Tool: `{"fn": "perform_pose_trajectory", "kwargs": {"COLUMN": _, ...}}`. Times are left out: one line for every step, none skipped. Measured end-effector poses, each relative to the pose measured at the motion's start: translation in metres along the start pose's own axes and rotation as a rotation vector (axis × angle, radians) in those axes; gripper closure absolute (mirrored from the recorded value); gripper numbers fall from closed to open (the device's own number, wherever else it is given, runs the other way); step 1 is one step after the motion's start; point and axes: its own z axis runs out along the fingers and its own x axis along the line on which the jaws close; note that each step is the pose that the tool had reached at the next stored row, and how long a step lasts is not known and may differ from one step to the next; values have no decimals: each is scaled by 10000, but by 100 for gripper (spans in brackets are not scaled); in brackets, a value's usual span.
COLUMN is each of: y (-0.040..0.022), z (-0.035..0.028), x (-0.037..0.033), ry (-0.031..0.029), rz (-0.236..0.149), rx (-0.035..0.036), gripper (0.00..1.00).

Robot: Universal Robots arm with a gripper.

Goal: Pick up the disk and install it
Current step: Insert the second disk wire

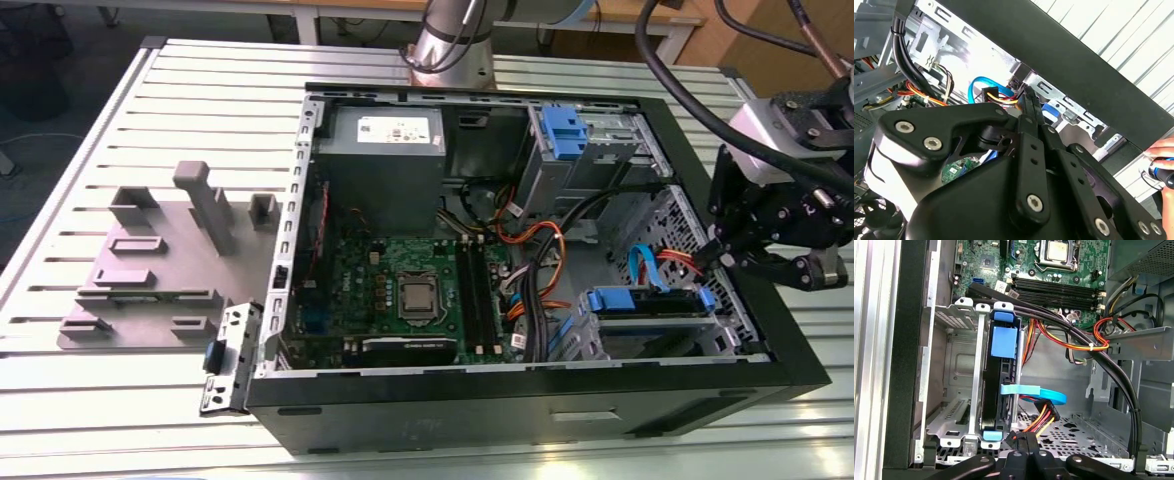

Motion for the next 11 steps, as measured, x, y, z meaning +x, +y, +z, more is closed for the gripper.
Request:
{"fn": "perform_pose_trajectory", "kwargs": {"y": 0, "z": 0, "x": 0, "ry": 0, "rz": 0, "rx": 0, "gripper": 89}}
{"fn": "perform_pose_trajectory", "kwargs": {"y": 0, "z": 0, "x": 0, "ry": 0, "rz": 0, "rx": 0, "gripper": 89}}
{"fn": "perform_pose_trajectory", "kwargs": {"y": 0, "z": 1, "x": 0, "ry": 0, "rz": 0, "rx": 0, "gripper": 89}}
{"fn": "perform_pose_trajectory", "kwargs": {"y": 0, "z": 1, "x": 0, "ry": 0, "rz": 0, "rx": 0, "gripper": 89}}
{"fn": "perform_pose_trajectory", "kwargs": {"y": 0, "z": 1, "x": 0, "ry": 0, "rz": 0, "rx": 0, "gripper": 89}}
{"fn": "perform_pose_trajectory", "kwargs": {"y": 0, "z": 1, "x": 0, "ry": 1, "rz": 0, "rx": 0, "gripper": 89}}
{"fn": "perform_pose_trajectory", "kwargs": {"y": 0, "z": 2, "x": 0, "ry": -1, "rz": 0, "rx": 0, "gripper": 89}}
{"fn": "perform_pose_trajectory", "kwargs": {"y": 0, "z": 2, "x": 0, "ry": -1, "rz": 0, "rx": 0, "gripper": 89}}
{"fn": "perform_pose_trajectory", "kwargs": {"y": 0, "z": 2, "x": 0, "ry": -1, "rz": 1, "rx": 1, "gripper": 84}}
{"fn": "perform_pose_trajectory", "kwargs": {"y": 0, "z": 2, "x": 0, "ry": -2, "rz": 0, "rx": 0, "gripper": 84}}
{"fn": "perform_pose_trajectory", "kwargs": {"y": 0, "z": 3, "x": 0, "ry": -2, "rz": 0, "rx": 0, "gripper": 84}}
